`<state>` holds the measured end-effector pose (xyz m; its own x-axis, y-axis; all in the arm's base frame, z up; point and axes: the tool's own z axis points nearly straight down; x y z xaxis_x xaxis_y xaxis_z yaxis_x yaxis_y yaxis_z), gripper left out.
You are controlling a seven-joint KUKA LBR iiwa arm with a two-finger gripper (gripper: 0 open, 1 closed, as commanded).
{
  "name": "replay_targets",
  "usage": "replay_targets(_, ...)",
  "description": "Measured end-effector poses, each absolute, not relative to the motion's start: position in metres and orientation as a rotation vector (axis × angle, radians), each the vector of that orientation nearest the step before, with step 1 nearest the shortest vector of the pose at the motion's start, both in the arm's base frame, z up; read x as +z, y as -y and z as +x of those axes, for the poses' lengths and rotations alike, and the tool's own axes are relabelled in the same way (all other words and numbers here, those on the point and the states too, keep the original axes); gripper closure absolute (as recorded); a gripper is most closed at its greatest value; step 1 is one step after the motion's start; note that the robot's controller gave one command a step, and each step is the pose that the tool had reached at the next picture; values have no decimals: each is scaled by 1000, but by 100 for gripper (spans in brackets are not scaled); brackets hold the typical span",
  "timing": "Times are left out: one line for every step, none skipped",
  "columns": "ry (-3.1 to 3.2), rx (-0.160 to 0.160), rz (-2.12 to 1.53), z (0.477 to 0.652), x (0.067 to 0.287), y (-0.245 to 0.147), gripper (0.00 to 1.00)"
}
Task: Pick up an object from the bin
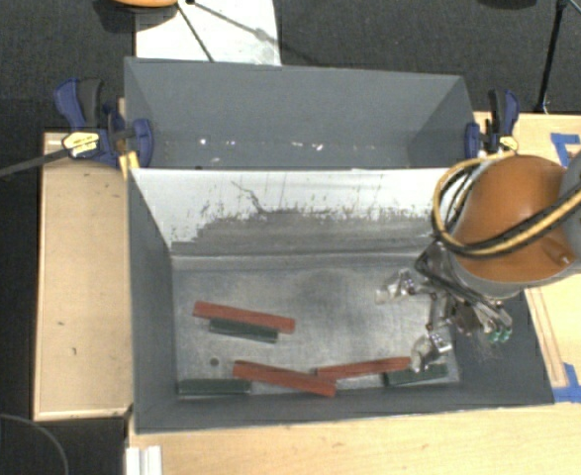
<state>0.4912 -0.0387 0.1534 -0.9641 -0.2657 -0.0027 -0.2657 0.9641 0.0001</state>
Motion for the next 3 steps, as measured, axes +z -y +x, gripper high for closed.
replay_targets(-3079, 1, -622, 485, 158, 31, 0)
replay_targets(-3032, -3, -798, 481, 100, 47, 0)
replay_targets(-2996, -1, -926, 482, 74, 49, 100)
